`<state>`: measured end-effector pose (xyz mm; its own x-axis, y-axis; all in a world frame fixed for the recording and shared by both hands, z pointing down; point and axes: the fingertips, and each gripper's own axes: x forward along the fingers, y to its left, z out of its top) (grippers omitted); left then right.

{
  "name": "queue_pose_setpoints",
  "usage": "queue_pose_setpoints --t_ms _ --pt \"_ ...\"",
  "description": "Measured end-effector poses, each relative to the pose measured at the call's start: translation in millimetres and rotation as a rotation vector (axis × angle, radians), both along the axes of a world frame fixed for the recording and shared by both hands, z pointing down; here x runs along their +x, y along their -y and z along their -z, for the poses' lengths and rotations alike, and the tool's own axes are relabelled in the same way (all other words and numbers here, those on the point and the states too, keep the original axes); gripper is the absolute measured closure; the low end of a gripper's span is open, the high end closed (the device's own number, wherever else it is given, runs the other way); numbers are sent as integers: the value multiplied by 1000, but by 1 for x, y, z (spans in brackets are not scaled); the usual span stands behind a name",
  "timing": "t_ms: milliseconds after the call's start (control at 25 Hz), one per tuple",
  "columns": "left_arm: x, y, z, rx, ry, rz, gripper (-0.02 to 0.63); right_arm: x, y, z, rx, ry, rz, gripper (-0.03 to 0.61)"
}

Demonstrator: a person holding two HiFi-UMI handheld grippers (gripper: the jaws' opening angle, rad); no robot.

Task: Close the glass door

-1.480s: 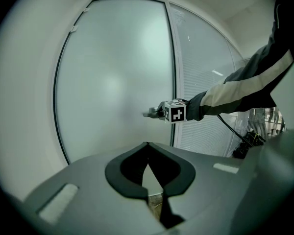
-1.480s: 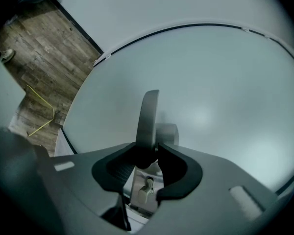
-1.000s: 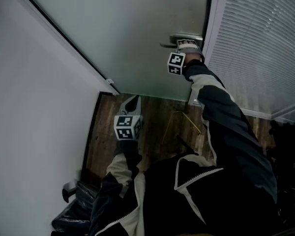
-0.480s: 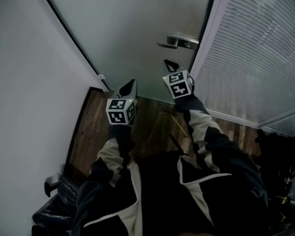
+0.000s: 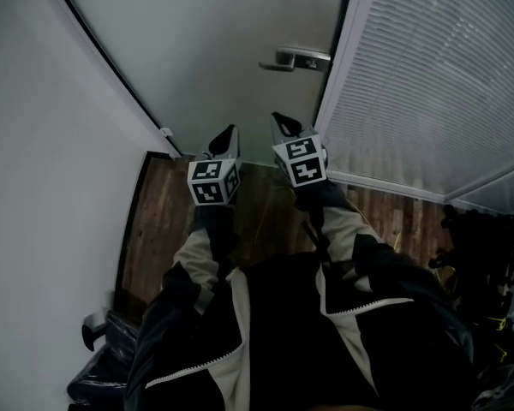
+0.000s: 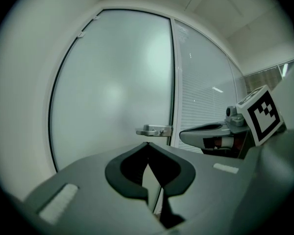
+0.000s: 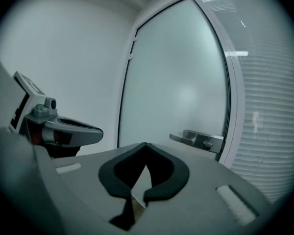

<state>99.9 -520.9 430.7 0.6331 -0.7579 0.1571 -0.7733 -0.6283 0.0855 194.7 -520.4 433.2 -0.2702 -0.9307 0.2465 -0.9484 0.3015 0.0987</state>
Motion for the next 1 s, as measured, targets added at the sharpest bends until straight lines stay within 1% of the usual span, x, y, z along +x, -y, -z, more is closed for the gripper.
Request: queue_pose_setpoints --t_ms 240,480,560,720,1000 --pt "1 3 5 25 -7 9 612 -3 -4 -8 -33 10 13 577" --pt "-4 1 8 28 5 23 612 -12 -9 -5 -21 13 29 577" --pt "-2 0 8 29 -1 23 612 -12 -11 -5 -20 -8 34 577" --pt "-1 2 6 31 -1 20 612 -17 -12 -2 16 -97 46 577" --pt "3 -3 9 47 22 18 612 -16 -14 0 22 -80 48 577"
